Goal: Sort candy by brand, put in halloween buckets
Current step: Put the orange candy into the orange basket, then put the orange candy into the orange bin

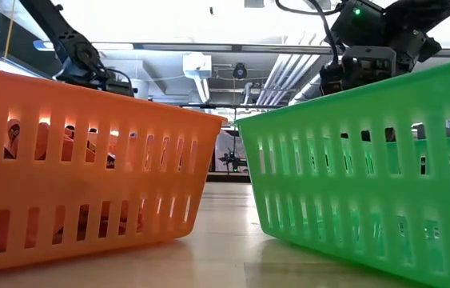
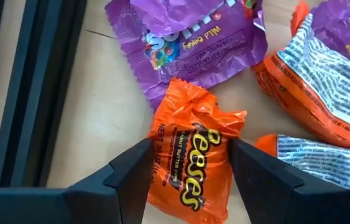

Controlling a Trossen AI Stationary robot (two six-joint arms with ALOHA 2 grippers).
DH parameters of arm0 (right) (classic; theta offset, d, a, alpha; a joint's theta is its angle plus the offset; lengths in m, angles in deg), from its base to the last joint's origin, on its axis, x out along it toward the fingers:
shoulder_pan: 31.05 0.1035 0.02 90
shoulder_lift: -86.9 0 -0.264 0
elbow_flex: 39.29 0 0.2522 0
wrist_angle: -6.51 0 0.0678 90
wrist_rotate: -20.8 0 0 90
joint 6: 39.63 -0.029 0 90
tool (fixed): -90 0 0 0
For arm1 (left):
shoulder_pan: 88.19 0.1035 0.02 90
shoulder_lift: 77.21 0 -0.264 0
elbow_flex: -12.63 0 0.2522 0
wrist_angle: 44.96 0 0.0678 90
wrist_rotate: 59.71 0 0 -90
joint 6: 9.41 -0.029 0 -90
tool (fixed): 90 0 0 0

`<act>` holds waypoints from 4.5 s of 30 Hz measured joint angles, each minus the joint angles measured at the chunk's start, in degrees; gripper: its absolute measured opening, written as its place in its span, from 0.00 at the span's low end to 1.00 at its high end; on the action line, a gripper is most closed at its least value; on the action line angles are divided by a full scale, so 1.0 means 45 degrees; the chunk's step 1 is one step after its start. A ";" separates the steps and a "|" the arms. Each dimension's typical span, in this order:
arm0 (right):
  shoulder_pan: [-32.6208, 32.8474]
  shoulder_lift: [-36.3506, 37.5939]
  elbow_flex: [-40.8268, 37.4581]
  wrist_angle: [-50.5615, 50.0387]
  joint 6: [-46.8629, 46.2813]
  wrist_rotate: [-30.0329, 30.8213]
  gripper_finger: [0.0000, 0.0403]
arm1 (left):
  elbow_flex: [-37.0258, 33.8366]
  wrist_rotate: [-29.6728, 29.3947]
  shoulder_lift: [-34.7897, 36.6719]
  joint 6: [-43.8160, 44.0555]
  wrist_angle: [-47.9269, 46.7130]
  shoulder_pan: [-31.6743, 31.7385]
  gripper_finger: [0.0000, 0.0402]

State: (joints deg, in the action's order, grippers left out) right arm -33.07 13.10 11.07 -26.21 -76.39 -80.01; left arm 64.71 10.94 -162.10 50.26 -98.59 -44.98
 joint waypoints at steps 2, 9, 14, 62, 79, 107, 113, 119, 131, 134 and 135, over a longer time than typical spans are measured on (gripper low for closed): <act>0.0000 -0.0005 0.0005 0.0001 -0.0179 0.0041 0.56 | -0.0089 0.0000 0.0003 -0.0050 0.0042 -0.0004 0.47; 0.0000 -0.0005 0.0005 0.0062 -0.0470 0.0058 0.56 | -0.0181 0.0367 0.0688 -0.0222 -0.0059 -0.0229 0.08; 0.0005 -0.0005 0.0010 0.0092 -0.0498 -0.0062 0.56 | -0.0172 0.0280 0.2461 -0.0390 -0.0384 -0.0186 0.05; 0.3055 0.0316 0.6763 0.0199 -0.2732 0.1713 0.56 | -0.0078 0.5293 -0.0289 -0.0672 1.2459 -1.6701 0.14; 0.3060 0.0316 0.6946 0.0277 -0.2715 0.2025 0.56 | 0.4217 0.5715 -0.0274 -0.5504 0.6205 -1.6532 0.62; -0.8529 -0.1619 0.6897 -0.9025 -0.3312 1.0073 0.56 | -0.0915 0.3229 0.6532 -0.1538 0.6882 -0.9058 0.63; -1.0764 -0.2866 0.6887 -0.8471 -0.2191 0.8660 0.56 | -0.0910 0.3259 0.7613 -0.2533 0.6939 -0.7360 0.63; -1.1281 -0.3607 0.6887 -0.8485 -0.3377 0.8196 0.56 | -0.0910 0.4743 0.8158 -0.3756 0.7189 -0.5346 0.63; -1.0948 -0.4431 0.5579 -0.8276 -0.6993 0.7510 0.56 | -0.0911 1.0552 0.7983 -0.5369 0.7897 -0.1271 0.63; -1.0804 -0.4342 0.4712 -0.7643 -0.7548 0.7069 0.56 | -0.0910 1.1297 0.7988 -0.5528 0.7900 -0.0689 0.63; -1.0784 -0.4359 0.4525 -0.7349 -0.7533 0.7058 0.56 | -0.0914 1.1419 0.7988 -0.5524 0.7900 -0.0539 0.63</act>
State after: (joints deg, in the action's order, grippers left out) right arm -81.60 -6.52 31.43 -59.28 -110.29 -48.25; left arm 60.59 62.32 -126.16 25.40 -63.04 -47.41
